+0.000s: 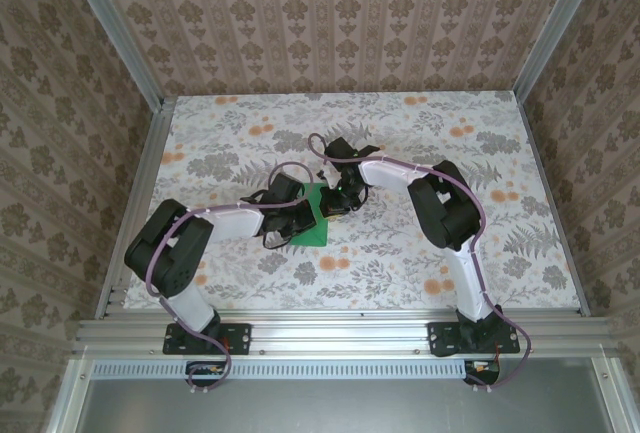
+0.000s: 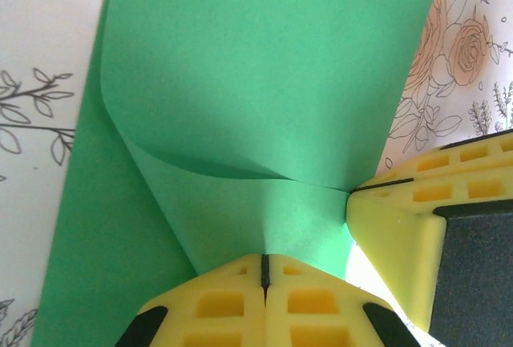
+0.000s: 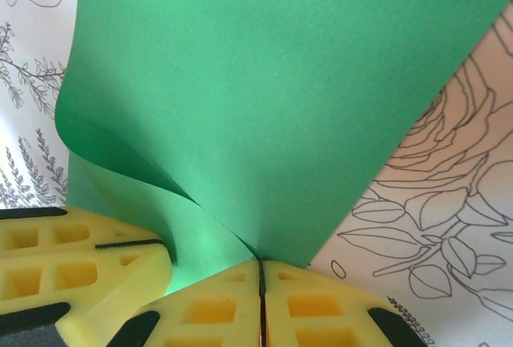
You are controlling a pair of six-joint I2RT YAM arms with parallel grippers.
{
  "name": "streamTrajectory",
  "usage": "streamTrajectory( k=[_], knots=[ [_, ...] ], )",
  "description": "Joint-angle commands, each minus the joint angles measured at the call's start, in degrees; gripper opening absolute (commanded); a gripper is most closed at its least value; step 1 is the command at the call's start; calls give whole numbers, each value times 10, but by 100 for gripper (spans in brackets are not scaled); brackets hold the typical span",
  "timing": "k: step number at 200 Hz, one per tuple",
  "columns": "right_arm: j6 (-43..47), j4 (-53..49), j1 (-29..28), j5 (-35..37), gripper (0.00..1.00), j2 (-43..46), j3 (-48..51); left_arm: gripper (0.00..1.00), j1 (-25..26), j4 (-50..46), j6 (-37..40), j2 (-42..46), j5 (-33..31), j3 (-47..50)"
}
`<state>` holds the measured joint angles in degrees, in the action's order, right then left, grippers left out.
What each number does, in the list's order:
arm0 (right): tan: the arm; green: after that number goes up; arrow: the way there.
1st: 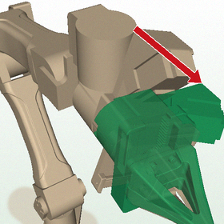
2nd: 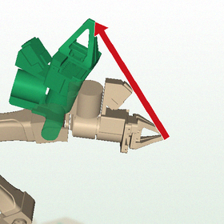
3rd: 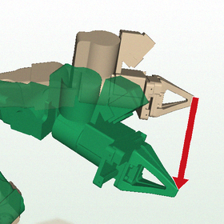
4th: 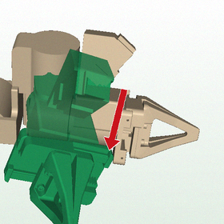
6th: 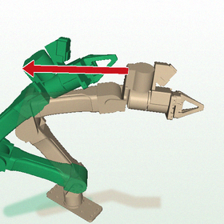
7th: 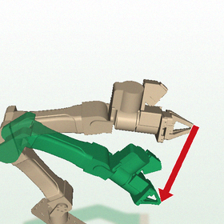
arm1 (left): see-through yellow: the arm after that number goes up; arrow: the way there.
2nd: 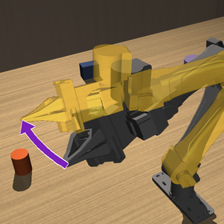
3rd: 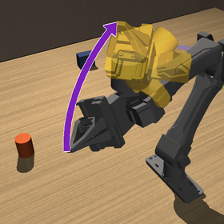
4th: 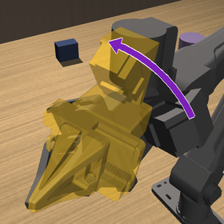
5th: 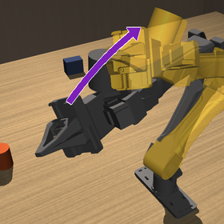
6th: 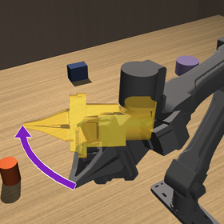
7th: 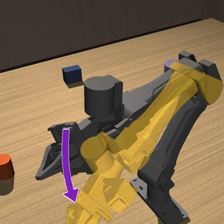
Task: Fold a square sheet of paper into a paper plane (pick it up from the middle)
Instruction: Fold the triangle a second time at the center of the table.
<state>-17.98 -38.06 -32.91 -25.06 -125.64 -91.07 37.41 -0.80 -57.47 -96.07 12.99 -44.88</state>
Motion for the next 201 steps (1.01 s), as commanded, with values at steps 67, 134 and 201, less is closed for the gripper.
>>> streamTrajectory(
  k=[67,134,201],
  knots=[
    [-37,-17,16,22,21,19,-27,3,3,-61,-21,-26,-26,-3],
    [-74,49,13,-6,19,122,89,3,5,-73,-21,-32,-32,-5],
    [-121,111,-30,-74,13,127,149,2,5,-69,-30,-26,-38,5]
  ],
)
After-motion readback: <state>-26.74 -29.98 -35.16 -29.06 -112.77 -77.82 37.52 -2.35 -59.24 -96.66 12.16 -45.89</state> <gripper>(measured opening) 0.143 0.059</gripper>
